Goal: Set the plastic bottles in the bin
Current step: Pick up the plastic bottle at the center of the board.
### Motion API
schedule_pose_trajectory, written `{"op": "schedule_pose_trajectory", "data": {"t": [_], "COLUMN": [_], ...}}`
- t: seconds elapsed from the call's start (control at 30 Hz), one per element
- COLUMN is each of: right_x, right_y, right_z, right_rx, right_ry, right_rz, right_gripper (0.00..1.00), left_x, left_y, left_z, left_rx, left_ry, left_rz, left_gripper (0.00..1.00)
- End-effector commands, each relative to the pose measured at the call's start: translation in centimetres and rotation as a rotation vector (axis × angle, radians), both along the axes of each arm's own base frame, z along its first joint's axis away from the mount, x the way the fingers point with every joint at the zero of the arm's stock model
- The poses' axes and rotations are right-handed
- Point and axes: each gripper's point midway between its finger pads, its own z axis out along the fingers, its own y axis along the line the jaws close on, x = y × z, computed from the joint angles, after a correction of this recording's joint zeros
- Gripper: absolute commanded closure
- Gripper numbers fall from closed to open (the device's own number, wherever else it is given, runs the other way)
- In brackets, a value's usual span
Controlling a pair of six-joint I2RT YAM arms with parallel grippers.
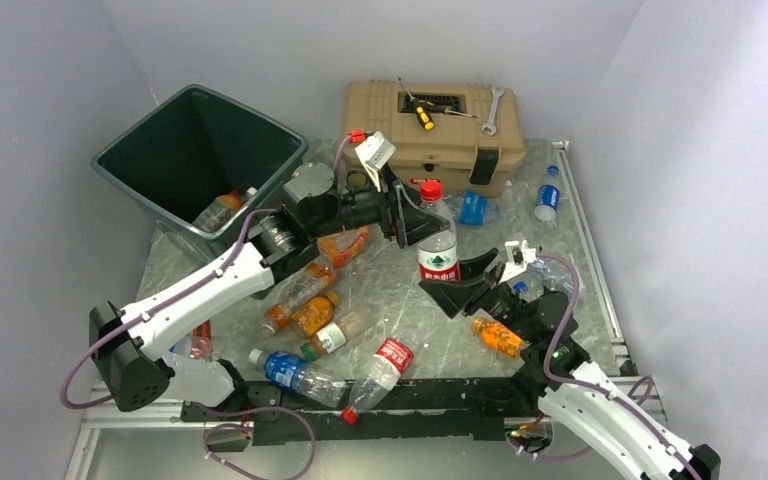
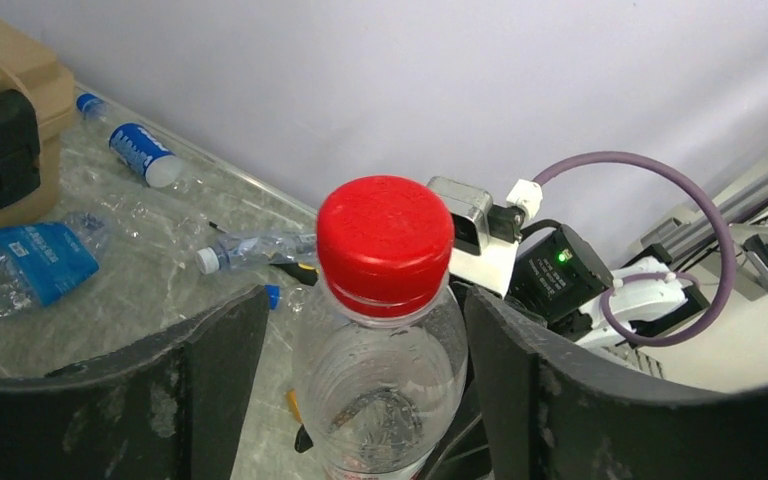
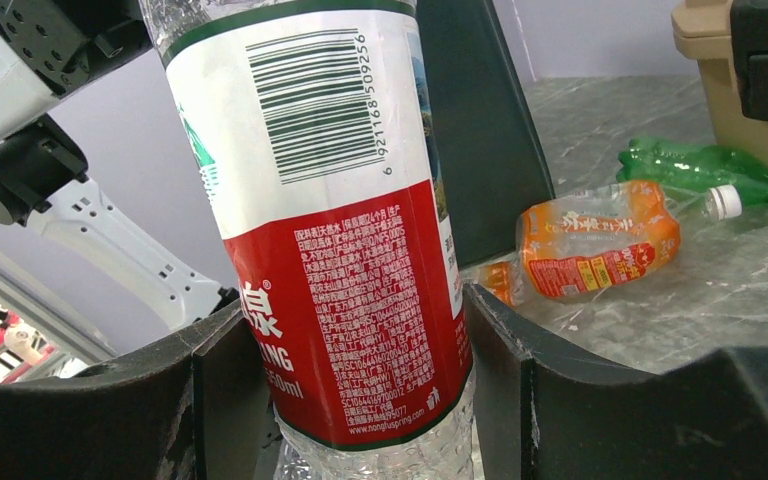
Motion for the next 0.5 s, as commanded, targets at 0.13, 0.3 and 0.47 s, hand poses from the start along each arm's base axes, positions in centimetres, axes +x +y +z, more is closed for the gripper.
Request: {"op": "schedule_pose_trajectory", "data": {"t": [0.13,0.3,0.47], "right_x": [0.1,-0.3,-0.5], "right_y": [0.1,0.4,-0.2], "right_z": [0.5,0.5,1.5], "right_rx": [0.013,-0.035,-0.059], "right_ry": [-0.016,0.005,-0.005], "right_rz": [-0.002,0.028,0.006], "right_gripper": [1.0,0.47,0.01], "left_x": [-1.6,-1.7,-1.7], "left_y": [0.0,0.3,0.6], "left_z": [3.5,3.7,4.3], "left_rx": [-0.078,-0.076,-0.071], "left_ry": [-0.087,-0.098,-0.119], "left_rz": [-0.065,-0.058,-0.046], "left_gripper": [0.46,0.65,0.74]}}
